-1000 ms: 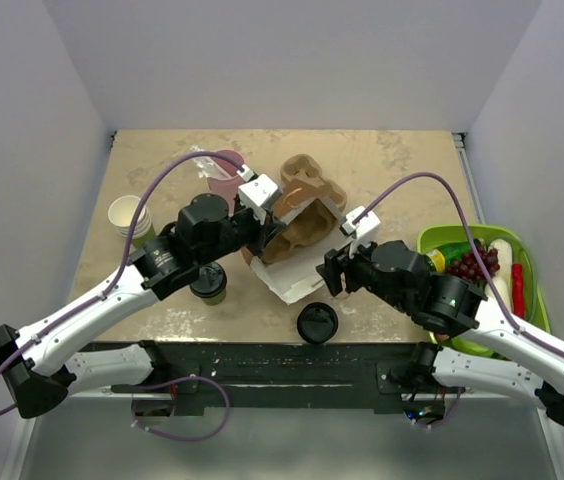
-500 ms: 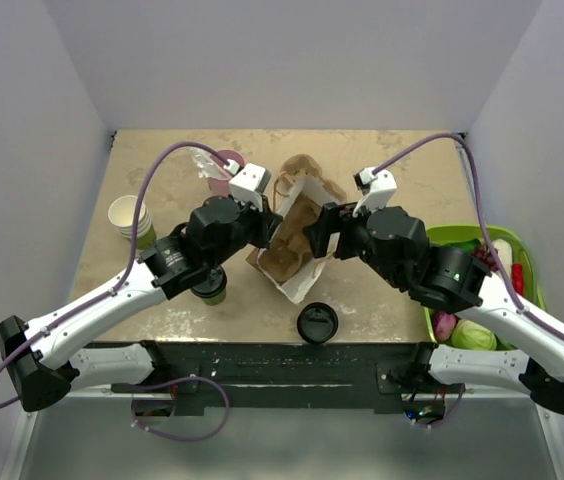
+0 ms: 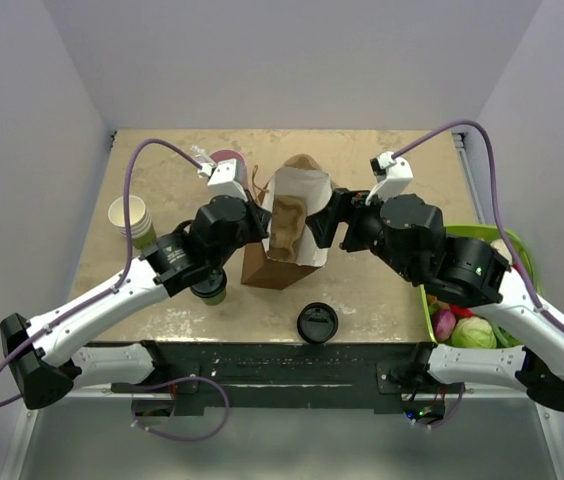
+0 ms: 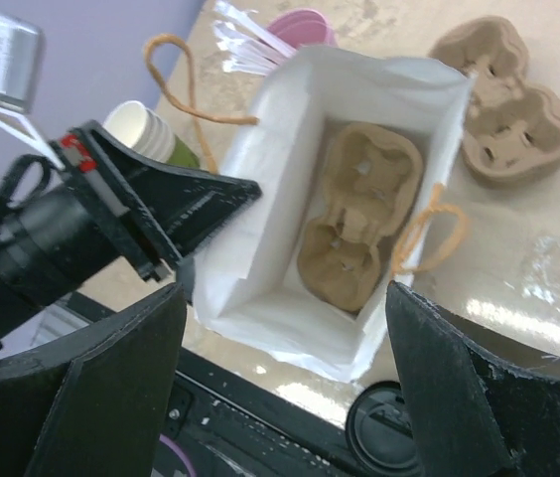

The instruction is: Pack the takeout coffee

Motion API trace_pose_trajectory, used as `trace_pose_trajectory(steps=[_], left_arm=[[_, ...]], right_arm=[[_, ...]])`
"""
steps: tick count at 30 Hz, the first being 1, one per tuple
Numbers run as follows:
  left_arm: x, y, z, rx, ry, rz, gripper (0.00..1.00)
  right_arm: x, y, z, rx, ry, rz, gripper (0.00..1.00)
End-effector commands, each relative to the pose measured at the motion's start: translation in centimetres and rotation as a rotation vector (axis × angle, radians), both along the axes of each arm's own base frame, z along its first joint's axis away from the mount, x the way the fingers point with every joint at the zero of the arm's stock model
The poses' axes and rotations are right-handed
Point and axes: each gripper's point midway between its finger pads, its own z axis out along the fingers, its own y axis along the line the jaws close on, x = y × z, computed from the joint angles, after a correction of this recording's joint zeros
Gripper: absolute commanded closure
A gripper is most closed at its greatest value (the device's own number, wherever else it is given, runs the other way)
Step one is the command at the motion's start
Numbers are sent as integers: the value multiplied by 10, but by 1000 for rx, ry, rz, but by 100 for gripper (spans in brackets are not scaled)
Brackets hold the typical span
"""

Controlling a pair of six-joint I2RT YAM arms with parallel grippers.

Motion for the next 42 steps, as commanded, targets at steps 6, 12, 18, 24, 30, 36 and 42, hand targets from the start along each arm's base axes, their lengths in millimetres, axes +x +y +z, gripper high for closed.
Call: trace_pose_trajectory(steps=[6, 12, 18, 24, 30, 36, 42], left_arm=[[13, -1, 26, -124, 19, 133, 100], [14, -2, 28, -156, 23, 141, 100], [12, 0, 35, -212, 18, 154, 100], [7, 0, 40, -233, 15, 129, 100], [0, 2, 42, -269, 15, 112, 100], [-1, -1, 37, -258, 30, 96, 100], [-16, -1, 54, -204, -20, -22, 54]], right_arm=[[10, -12, -51, -215, 151, -131, 16], [24, -7, -78, -254, 174, -212, 29], [34, -13, -98, -304, 204, -250, 48], [46, -7, -115, -281, 230, -193, 83], [54, -7, -109, -270, 208, -185, 87], [56, -14, -76, -309, 73, -126, 100], [63, -13, -44, -400, -83, -21, 100]])
